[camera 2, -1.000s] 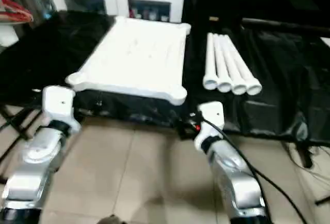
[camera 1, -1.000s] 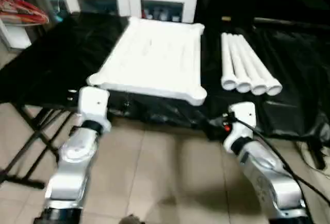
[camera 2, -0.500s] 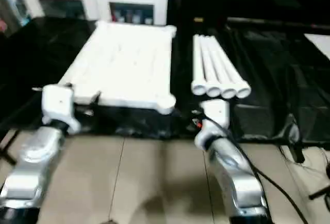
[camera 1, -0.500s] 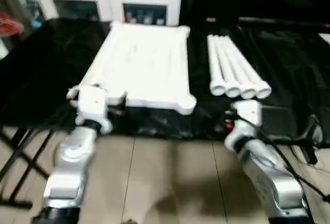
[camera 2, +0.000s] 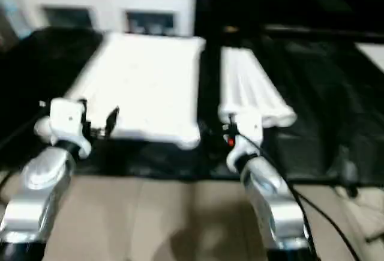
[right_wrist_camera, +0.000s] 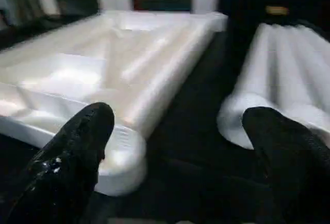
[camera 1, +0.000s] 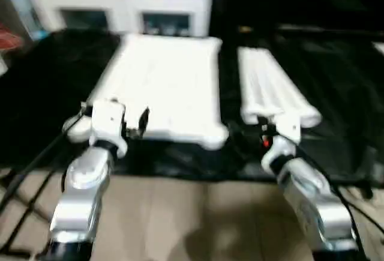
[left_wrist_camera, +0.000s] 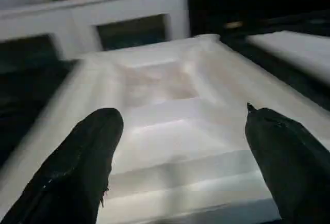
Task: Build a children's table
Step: Move to table
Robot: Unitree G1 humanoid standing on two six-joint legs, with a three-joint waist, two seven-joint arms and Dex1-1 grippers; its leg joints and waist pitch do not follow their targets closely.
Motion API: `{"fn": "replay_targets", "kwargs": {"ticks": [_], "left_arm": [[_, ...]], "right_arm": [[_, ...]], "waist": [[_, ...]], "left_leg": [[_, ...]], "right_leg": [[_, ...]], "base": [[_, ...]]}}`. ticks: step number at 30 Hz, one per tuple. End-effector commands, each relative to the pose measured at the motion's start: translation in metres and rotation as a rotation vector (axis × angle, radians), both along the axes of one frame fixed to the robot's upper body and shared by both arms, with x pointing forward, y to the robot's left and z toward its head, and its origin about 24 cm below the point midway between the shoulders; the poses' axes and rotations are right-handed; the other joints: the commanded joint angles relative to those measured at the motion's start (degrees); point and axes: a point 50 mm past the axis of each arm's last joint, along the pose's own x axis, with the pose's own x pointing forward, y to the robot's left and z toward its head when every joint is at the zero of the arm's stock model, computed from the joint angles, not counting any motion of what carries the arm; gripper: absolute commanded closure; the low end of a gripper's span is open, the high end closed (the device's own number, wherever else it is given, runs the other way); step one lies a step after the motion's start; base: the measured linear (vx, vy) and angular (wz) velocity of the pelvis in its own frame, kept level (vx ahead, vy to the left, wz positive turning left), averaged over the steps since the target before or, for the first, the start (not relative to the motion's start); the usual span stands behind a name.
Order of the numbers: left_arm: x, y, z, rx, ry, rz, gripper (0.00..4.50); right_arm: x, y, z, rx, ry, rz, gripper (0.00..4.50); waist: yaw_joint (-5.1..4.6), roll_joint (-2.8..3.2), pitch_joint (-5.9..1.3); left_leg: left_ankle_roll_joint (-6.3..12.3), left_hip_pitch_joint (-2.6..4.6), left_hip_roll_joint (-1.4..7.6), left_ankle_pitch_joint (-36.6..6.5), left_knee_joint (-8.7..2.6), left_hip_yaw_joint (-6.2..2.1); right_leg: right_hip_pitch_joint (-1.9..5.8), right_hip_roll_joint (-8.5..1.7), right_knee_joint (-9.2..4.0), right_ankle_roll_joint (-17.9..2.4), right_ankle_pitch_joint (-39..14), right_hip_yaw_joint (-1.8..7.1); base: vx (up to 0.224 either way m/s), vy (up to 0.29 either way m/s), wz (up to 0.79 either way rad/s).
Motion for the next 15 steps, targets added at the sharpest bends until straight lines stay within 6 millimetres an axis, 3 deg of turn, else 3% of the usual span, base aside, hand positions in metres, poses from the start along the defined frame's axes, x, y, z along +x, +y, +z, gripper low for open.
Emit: {"fn": "replay_targets", "kwargs": {"ticks": [1,2,3,4,5,6,7,8,9,10,11,12,13,14,15], "left_arm": [[-0.002,0.0079,0.0003,0.016,0.007,0.018,0.17],[-0.0023,0.0081,0.0003,0.015,0.007,0.018,0.17],[-0.0023,0.0082,0.0005,0.014,0.008,0.018,0.17],[-0.0023,0.0084,0.0007,0.012,0.008,0.019,0.17],[-0.0023,0.0085,0.0009,0.011,0.007,0.019,0.17],[-0.0023,0.0085,0.0009,0.011,0.007,0.019,0.17],[-0.0023,0.0085,0.0011,0.01,0.007,0.019,0.17],[-0.0023,0.0085,0.0012,0.009,0.006,0.02,0.17],[-0.0023,0.0084,0.0013,0.009,0.006,0.02,0.17],[-0.0024,0.0083,0.0014,0.007,0.005,0.021,0.17],[-0.0026,0.0083,0.0015,0.007,0.005,0.021,0.17],[-0.0026,0.0082,0.0015,0.007,0.005,0.021,0.17],[-0.0027,0.0082,0.0015,0.008,0.005,0.021,0.17],[-0.0029,0.0081,0.0017,0.008,0.005,0.021,0.17],[-0.0029,0.0081,0.0017,0.007,0.005,0.021,0.17]], "right_arm": [[0.0028,0.0033,0.0054,0.007,-0.017,0.007,0.03],[0.0029,0.0034,0.0056,0.008,-0.017,0.007,0.03],[0.0031,0.0035,0.0056,0.009,-0.018,0.007,0.03],[0.0032,0.0037,0.0056,0.012,-0.018,0.007,0.03],[0.0033,0.0038,0.0056,0.013,-0.018,0.007,0.03],[0.0033,0.0038,0.0056,0.013,-0.018,0.007,0.03],[0.0033,0.0038,0.0056,0.013,-0.018,0.008,0.03],[0.0034,0.0037,0.0054,0.013,-0.017,0.009,0.03],[0.0033,0.0036,0.0053,0.013,-0.017,0.009,0.03],[0.0033,0.0036,0.0052,0.013,-0.016,0.01,0.03],[0.0032,0.0036,0.005,0.013,-0.014,0.011,0.03],[0.0031,0.0036,0.0049,0.012,-0.014,0.011,0.03],[0.003,0.0037,0.0047,0.012,-0.013,0.012,0.03],[0.003,0.0037,0.0047,0.012,-0.012,0.013,0.03],[0.0029,0.0037,0.0047,0.012,-0.012,0.013,0.03]], "waist": [[2.64,-1.71,-2.57],[2.59,-0.72,-2.27],[2.51,0.95,-2.05],[2.29,2.01,-2.39],[0.33,4.23,-3.01],[-0.76,4.15,-2.27],[-1.72,3.55,-3.57],[-1.69,3.6,-3.67],[-1.6,3.43,-3.37],[-1.73,2.04,-2.85],[-1.69,1.59,-2.51],[-1.16,-0.83,-2.4],[-0.02,-1.9,-2.9],[2.55,-2.13,-2.67],[2.55,-2.13,-2.67]], "left_leg": [[3.06,-5.56,1.14,1.9,1.8,-0.49],[0.4,-5.79,2.18,4.4,0.23,-0.8],[0.3,-4.2,3.46,6.2,-3.7,-0.55],[0.39,-2.49,4.4,6.1,-5.82,-0.16],[3.36,2.65,8.02,-3.4,-9.54,-3.81],[4.45,4.95,9.43,-11.7,-10.24,-5.3],[6.93,7.16,10.42,-13.7,-10.46,-7.08],[13.67,8.44,10.9,-10.2,-9.73,-8.66],[16.66,8.11,10.89,-7.3,-9.28,-8.48],[20.76,6.55,9.52,-2.0,-9.39,-6.37],[19.77,5.53,8.13,-2.4,-9.37,-4.75],[13.77,2.57,3.71,-7.8,-7.85,-0.8],[11.3,0.45,1.13,-7.8,-5.42,0.87],[3.72,-4.03,1.46,-2.0,1.57,-0.29],[3.72,-4.03,1.46,-2.0,1.57,-0.29]], "right_leg": [[7.64,-9.84,-9.37,-6.2,-11.4,7.13],[7.65,-8.56,-9.44,-10.5,-11.1,5.54],[6.56,-6.15,-9.7,-12.7,-12.5,2.75],[6.15,-4.94,-9.83,-12.5,-13.3,1.02],[3.03,0.31,-5.15,-8.8,-11.0,-2.48],[0.54,0.39,-3.23,-8.6,-10.4,-2.55],[-0.35,0.14,-1.18,-7.4,-7.2,-2.7],[-3.04,-0.14,1.45,-2.9,-4.2,-2.36],[-4.11,-0.45,2.49,-0.8,-3.2,-2.08],[-4.89,-1.29,2.15,1.6,0.8,-1.28],[-4.27,-1.71,0.25,0.8,2.7,-0.84],[-0.76,-3.71,-5.36,-0.6,4.4,1.96],[2.57,-5.9,-7.55,-3.1,-1.1,4.4],[7.51,-11.44,-10.15,-9.0,-18.9,8.47],[7.51,-11.44,-10.15,-9.0,-18.9,8.47]], "base": [[0.101,-0.043,-0.1],[0.101,-0.043,-0.1],[0.088,-0.015,-0.02],[0.116,0.056,-0.03],[0.218,0.08,0.06],[0.173,0.075,0.04],[0.17,0.044,0.12],[0.068,0.02,0.03],[0.12,0.026,0.06],[0.089,-0.013,0.03],[0.089,-0.013,0.03],[0.085,-0.06,0.02],[0.078,-0.092,0.06],[0.078,-0.092,0.06],[0.08,-0.078,0.0]]}}
